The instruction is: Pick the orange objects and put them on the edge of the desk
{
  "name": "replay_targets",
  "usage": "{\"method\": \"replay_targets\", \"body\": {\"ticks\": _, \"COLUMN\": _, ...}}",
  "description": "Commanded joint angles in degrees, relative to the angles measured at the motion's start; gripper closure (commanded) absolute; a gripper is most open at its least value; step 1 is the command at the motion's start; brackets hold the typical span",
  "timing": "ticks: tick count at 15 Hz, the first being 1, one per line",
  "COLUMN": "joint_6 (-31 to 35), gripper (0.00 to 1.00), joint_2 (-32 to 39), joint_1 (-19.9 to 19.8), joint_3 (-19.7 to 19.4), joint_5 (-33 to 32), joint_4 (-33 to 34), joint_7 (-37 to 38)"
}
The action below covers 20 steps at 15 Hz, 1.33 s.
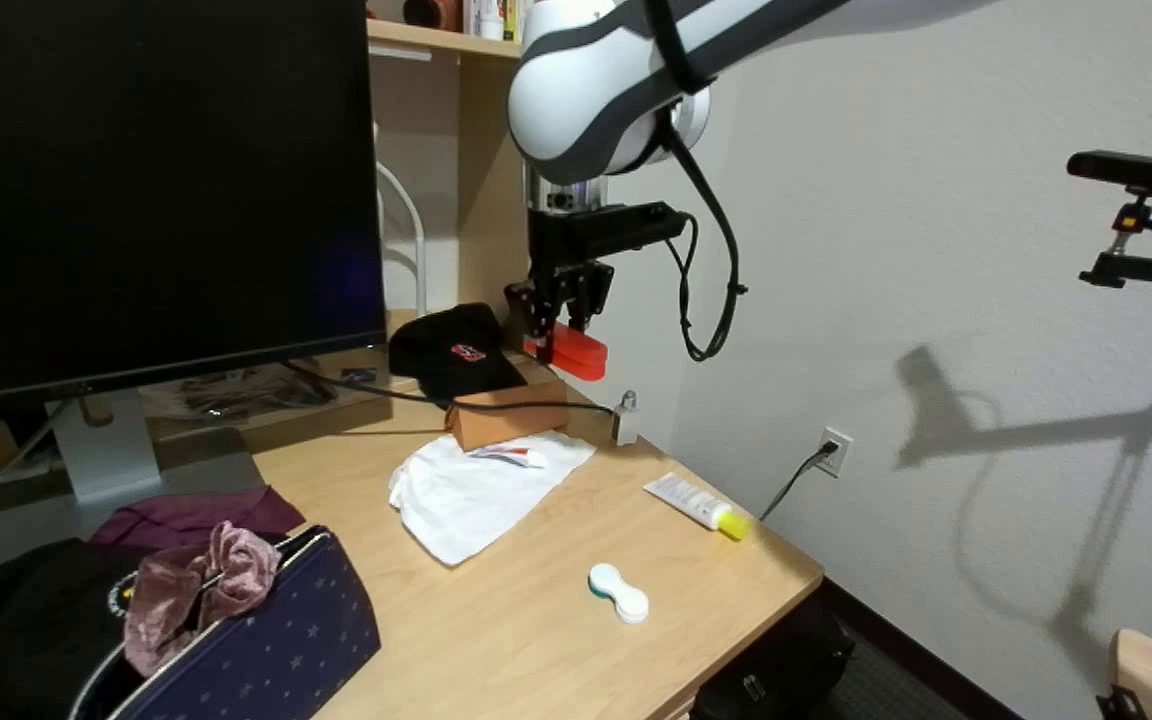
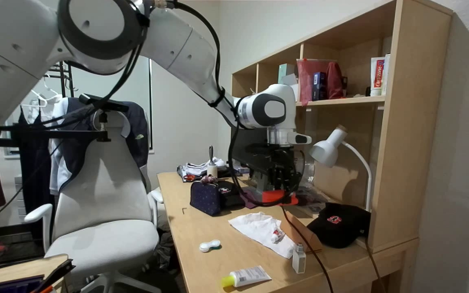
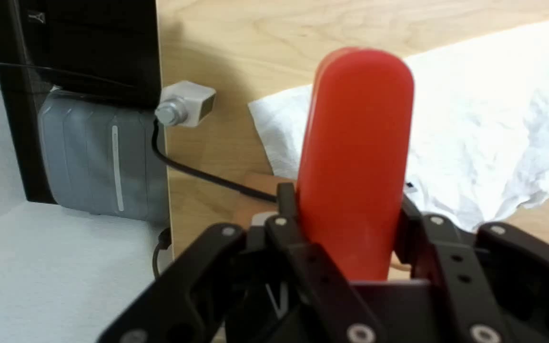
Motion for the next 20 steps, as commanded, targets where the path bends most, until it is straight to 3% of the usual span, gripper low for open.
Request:
{"method": "replay_targets", "body": {"ticks": 1, "joint_6": -6.5, "gripper": 0.79, "joint_2": 8.7, "joint_1": -2.7, "joint_3": 0.1, "joint_5": 0.9, "joint_4": 14.5, "joint_7": -2.1}}
{"method": "replay_targets", "body": {"ticks": 9, "joint_6": -18.0, "gripper": 0.79, "joint_2": 24.0, "joint_1": -8.0, "joint_3": 0.8, "joint_5": 3.9, "joint_4": 38.4, "joint_7": -1.7}}
{"method": "replay_targets", "body": {"ticks": 10, "joint_6": -14.3, "gripper": 0.79, "joint_2": 19.3, "joint_1": -6.5, "joint_3": -0.4, "joint_5": 2.0, "joint_4": 30.1, "joint_7": -0.6}}
{"method": "replay_targets", "body": {"ticks": 11, "joint_6": -14.2, "gripper": 0.54, "joint_2": 20.3, "joint_1": -6.8, "joint_3": -0.2, "joint_5": 2.0, "joint_4": 31.1, "joint_7": -0.5}}
{"method": "replay_targets", "body": {"ticks": 12, "joint_6": -14.2, "gripper": 0.54, "joint_2": 20.4, "joint_1": -6.8, "joint_3": -0.4, "joint_5": 2.0, "joint_4": 30.9, "joint_7": -0.5}}
{"method": "replay_targets", "body": {"ticks": 13, "joint_6": -14.2, "gripper": 0.79, "joint_2": 20.4, "joint_1": -6.7, "joint_3": -0.4, "joint_5": 2.0, "joint_4": 30.9, "joint_7": -0.4}}
{"method": "replay_targets", "body": {"ticks": 20, "joint_6": -10.5, "gripper": 0.79, "joint_2": 25.2, "joint_1": -9.8, "joint_3": -0.1, "joint_5": 4.8, "joint_4": 34.1, "joint_7": 0.4}}
